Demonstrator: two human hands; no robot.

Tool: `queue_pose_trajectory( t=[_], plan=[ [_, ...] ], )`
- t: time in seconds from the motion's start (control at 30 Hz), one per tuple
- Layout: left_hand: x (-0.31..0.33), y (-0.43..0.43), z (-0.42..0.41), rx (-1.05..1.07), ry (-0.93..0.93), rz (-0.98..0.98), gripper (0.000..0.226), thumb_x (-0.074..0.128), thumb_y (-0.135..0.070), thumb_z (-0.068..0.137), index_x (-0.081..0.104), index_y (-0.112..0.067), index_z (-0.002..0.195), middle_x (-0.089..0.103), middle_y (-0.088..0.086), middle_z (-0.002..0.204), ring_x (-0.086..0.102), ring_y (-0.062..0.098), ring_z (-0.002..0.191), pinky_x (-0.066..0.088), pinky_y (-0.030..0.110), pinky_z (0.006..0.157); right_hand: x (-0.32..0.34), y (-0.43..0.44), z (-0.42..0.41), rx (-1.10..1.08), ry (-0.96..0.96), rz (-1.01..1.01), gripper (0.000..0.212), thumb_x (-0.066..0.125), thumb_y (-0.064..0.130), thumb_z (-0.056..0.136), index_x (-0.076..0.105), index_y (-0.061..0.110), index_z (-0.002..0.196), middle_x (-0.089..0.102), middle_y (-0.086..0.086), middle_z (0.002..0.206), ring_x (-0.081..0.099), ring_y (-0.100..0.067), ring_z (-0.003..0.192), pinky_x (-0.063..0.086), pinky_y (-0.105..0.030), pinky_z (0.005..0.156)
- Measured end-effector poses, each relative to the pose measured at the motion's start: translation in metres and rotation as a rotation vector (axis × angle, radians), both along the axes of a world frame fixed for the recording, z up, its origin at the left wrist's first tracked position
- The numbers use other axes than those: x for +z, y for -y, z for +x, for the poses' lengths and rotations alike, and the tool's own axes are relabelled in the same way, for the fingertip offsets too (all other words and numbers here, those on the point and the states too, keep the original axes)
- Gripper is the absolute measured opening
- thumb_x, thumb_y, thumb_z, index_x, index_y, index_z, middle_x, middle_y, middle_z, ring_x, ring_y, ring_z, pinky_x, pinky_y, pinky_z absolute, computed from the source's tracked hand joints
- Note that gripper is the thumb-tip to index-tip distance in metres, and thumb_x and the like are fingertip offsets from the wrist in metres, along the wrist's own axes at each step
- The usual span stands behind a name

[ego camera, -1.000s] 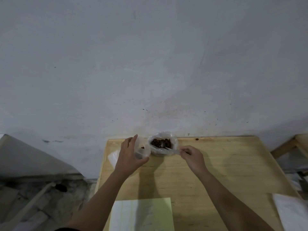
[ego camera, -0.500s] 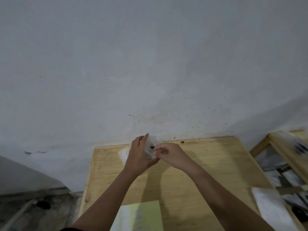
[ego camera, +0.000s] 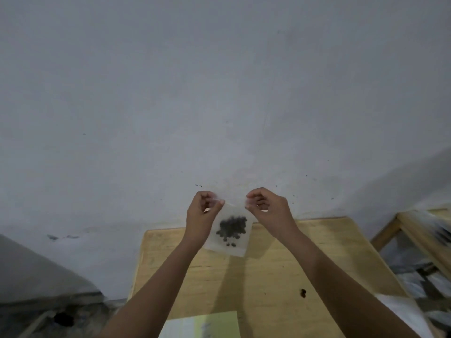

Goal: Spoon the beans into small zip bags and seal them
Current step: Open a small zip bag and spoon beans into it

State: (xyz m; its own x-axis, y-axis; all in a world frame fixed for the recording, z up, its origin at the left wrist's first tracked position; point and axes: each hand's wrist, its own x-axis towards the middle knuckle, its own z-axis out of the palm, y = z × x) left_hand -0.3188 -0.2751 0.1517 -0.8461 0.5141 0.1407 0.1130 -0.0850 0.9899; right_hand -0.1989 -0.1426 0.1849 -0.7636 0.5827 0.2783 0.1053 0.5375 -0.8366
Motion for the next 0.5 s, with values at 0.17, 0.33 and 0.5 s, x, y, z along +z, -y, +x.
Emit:
queue_pose_trajectory(
  t=[0.17,0.33,0.5],
  plan=[
    [0.012,-0.003,0.001,-0.109,0.078,0.062,0.02,0.068,-0.003,0.082,0.058,-0.007,0.099,0.071,0.005,0.083,0.068,0.02,0.078,0.054,0.034,0.079,0.007,-0.001,-0.003,0.017,0.047,0.028,0.023,0.069,0.009,0.081,0.054,0.023,0.092,0.064,0.002,0.079,0.058,-0.011,0.072,0.043,-0.008,0.064],
    [0.02,-0.008,0.005,-0.117,-0.006,0.003,0.019,0.068,-0.002,0.082,0.059,-0.011,0.096,0.069,0.001,0.083,0.068,0.011,0.077,0.053,0.028,0.076,0.01,-0.004,-0.003,-0.01,0.1,-0.003,0.025,0.067,0.008,0.083,0.047,0.019,0.093,0.062,-0.002,0.085,0.061,-0.016,0.084,0.044,-0.012,0.068],
    [0.02,-0.013,0.007,-0.127,-0.041,-0.013,0.017,0.066,-0.006,0.084,0.058,-0.013,0.097,0.069,0.006,0.085,0.067,0.017,0.079,0.053,0.027,0.075,0.013,-0.001,-0.005,-0.017,0.116,-0.049,0.015,0.072,0.016,0.08,0.062,0.019,0.091,0.065,0.002,0.091,0.058,-0.005,0.084,0.044,-0.005,0.068]
  ],
)
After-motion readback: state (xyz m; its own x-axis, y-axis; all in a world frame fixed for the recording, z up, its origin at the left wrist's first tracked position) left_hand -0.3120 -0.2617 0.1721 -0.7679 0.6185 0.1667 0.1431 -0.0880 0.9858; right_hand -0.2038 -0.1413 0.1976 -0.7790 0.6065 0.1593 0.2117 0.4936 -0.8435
